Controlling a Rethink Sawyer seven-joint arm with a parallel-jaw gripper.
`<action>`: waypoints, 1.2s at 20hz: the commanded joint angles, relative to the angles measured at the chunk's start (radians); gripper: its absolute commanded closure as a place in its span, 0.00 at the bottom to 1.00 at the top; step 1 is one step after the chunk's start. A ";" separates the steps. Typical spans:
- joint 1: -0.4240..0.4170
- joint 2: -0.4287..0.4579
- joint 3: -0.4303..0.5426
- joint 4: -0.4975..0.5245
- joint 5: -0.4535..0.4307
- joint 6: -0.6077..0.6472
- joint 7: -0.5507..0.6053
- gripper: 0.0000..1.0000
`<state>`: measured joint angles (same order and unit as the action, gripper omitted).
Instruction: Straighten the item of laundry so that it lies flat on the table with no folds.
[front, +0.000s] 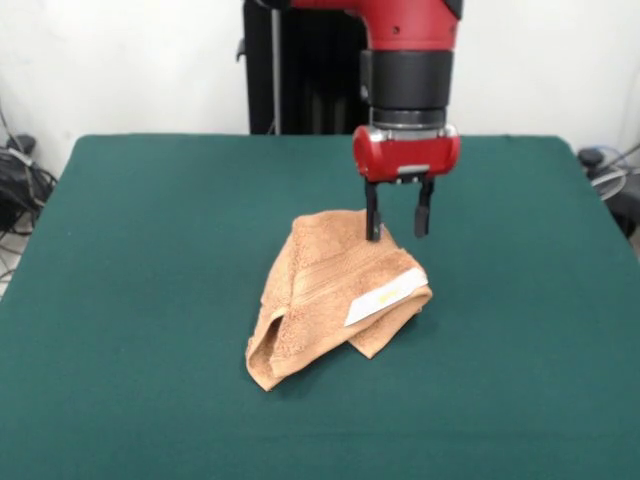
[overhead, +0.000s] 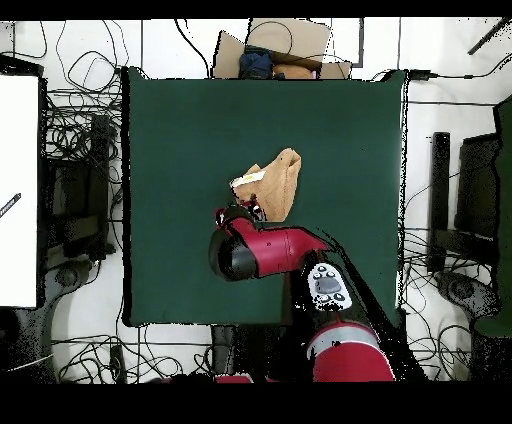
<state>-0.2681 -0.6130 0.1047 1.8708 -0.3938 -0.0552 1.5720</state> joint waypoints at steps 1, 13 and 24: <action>0.009 0.063 0.004 -0.142 0.038 0.123 0.096 0.00; -0.019 0.048 0.035 -0.175 0.026 0.212 0.081 0.00; -0.020 0.048 0.042 -0.164 0.011 0.223 0.080 0.00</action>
<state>-0.2748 -0.5685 0.1049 1.7303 -0.3899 0.0614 1.5720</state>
